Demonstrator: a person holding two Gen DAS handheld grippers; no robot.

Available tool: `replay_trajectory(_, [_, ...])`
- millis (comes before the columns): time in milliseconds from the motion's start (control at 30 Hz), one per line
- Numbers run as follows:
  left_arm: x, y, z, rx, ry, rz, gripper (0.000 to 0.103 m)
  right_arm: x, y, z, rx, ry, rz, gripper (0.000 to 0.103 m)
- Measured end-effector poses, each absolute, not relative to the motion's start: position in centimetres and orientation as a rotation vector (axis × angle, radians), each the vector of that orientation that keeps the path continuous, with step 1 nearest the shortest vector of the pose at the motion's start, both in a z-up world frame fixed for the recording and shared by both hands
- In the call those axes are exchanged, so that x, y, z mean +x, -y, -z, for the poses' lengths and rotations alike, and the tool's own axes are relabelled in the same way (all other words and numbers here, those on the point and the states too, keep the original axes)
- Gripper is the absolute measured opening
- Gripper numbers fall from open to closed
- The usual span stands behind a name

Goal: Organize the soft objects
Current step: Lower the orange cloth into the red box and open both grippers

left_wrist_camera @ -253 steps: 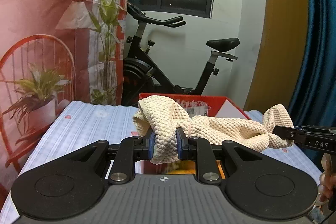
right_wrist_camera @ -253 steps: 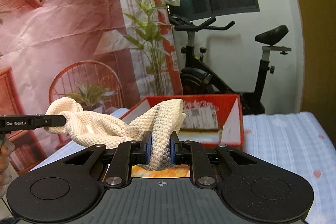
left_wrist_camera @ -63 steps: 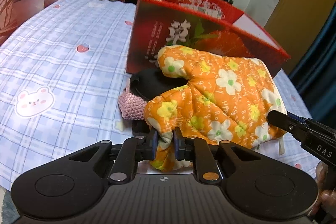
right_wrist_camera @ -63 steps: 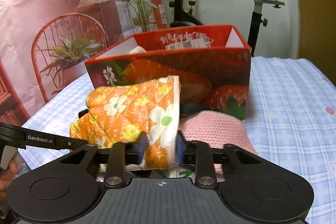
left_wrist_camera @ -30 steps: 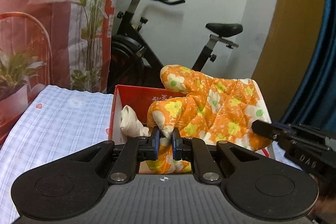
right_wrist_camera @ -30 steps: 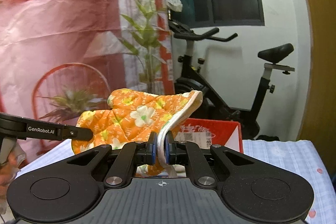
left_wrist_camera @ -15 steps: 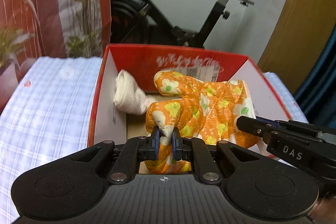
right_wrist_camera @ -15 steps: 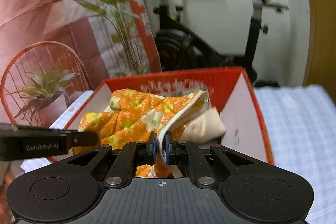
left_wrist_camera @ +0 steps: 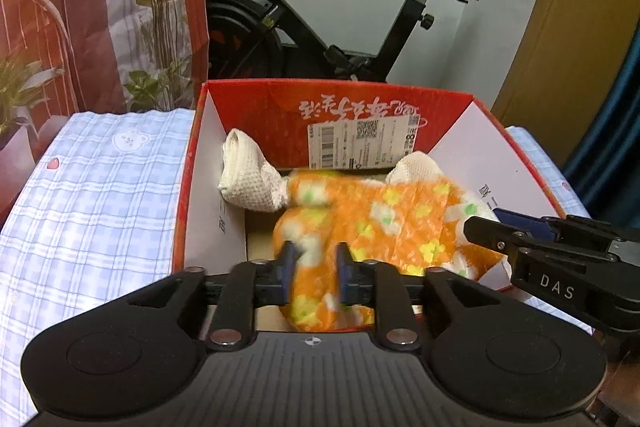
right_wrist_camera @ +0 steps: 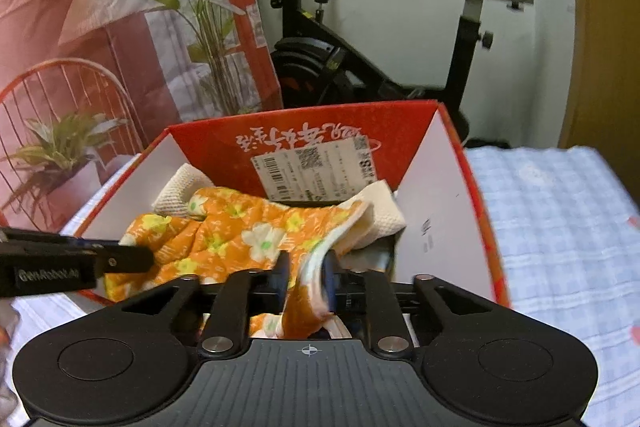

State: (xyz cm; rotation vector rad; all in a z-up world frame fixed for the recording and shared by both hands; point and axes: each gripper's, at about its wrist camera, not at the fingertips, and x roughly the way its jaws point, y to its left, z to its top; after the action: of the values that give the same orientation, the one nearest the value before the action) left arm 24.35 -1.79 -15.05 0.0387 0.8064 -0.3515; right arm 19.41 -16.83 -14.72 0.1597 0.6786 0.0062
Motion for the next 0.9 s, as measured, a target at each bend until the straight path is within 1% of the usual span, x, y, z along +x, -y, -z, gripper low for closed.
replay_trajectory(67, [23.9,1.6,14.6,0.040,-0.778,0.351,0.051,19.1,16.6,14.3,0.115,-0.658,0.009,0.029])
replay_trajectory(100, [23.7,1.5,14.3,0.039,-0.760,0.349,0.054,18.9,16.5,14.1,0.095,-0.649,0.015,0.032])
replay_trajectory(133, [23.5,1.4,14.0,0.037,-0.746,0.347,0.058,18.8,16.4,13.9,0.083,-0.641,0.020,0.042])
replay_trajectory(167, [23.2,1.2,13.7,0.033,-0.730,0.347,0.063,18.6,16.4,13.6,0.072,-0.629,0.026,0.053])
replay_trajectory(200, [23.0,1.0,13.4,0.031,-0.716,0.350,0.066,18.4,16.4,13.4,0.066,-0.616,0.030,0.060])
replay_trajectory(233, [22.7,0.8,13.1,0.028,-0.700,0.352,0.073,18.1,16.3,13.1,0.061,-0.600,0.035,0.070])
replay_trajectory(267, [22.5,0.7,12.9,0.027,-0.687,0.355,0.081,17.9,16.4,12.8,0.055,-0.588,0.039,0.079])
replay_trajectory(300, [22.2,0.6,12.7,0.025,-0.677,0.357,0.085,17.7,16.4,12.6,0.046,-0.577,0.045,0.084])
replay_trajectory(333, [21.9,0.3,12.4,0.020,-0.663,0.357,0.091,17.4,16.3,12.3,0.033,-0.564,0.052,0.092])
replay_trajectory(367, [21.6,0.0,12.2,0.016,-0.646,0.355,0.094,17.1,16.2,12.1,0.023,-0.551,0.056,0.098])
replay_trajectory(433, [21.0,-0.4,11.8,0.012,-0.621,0.354,0.097,16.5,16.2,11.5,0.013,-0.523,0.058,0.103])
replay_trajectory(633, [19.0,-0.8,10.9,0.045,-0.545,0.328,0.103,14.6,16.7,10.7,0.055,-0.468,0.034,0.103])
replay_trajectory(767, [17.8,-0.8,10.9,0.067,-0.517,0.299,0.103,13.1,17.0,10.5,0.071,-0.415,0.038,0.103])
replay_trajectory(900, [16.5,-1.1,11.1,0.072,-0.499,0.292,0.103,11.6,16.7,10.6,0.029,-0.379,0.074,0.103])
